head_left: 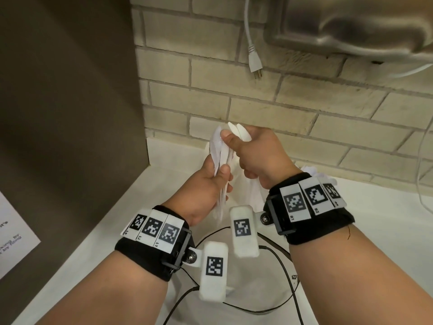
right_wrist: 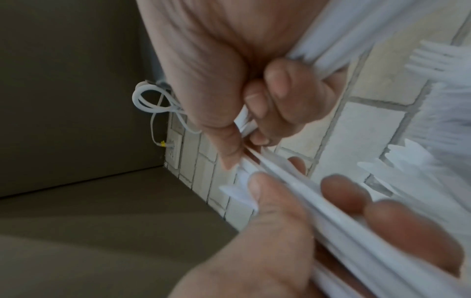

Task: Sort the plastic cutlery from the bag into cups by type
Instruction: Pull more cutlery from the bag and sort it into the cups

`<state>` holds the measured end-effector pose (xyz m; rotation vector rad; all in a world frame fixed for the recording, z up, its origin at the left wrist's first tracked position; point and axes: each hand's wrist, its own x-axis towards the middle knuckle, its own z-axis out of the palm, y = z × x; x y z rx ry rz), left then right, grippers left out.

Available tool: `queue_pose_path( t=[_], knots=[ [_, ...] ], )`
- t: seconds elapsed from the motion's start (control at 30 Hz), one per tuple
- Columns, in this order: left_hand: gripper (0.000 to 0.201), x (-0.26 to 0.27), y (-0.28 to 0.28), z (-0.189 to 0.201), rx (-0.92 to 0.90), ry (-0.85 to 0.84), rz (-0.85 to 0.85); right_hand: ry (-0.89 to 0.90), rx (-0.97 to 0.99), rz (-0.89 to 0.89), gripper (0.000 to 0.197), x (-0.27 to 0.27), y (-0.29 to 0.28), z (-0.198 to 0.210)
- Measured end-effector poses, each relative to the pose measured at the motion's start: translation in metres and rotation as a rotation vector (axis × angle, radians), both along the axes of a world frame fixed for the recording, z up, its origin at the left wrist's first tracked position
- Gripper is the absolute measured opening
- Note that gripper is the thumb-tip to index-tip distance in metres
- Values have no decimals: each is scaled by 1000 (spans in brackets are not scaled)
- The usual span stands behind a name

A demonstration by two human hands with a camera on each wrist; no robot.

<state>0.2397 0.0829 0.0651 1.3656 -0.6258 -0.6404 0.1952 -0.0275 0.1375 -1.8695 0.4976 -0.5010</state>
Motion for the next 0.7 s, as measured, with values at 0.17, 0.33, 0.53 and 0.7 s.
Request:
queue_pose_path(
  t=[0.17, 0.33, 0.53, 0.7],
  knots=[
    [26, 1, 1, 0, -180, 339, -21, 28, -191, 37, 18, 5, -1, -3],
    [34, 4, 1, -1, -252, 433, -3, 31, -303, 71, 17, 10, 1, -10],
    [30, 13, 0, -2, -196, 487, 93, 18, -196, 47, 16, 7, -4, -11],
    [28, 21, 1, -9, -215, 585, 272, -41, -219, -11, 17, -1, -10, 4]
  ],
)
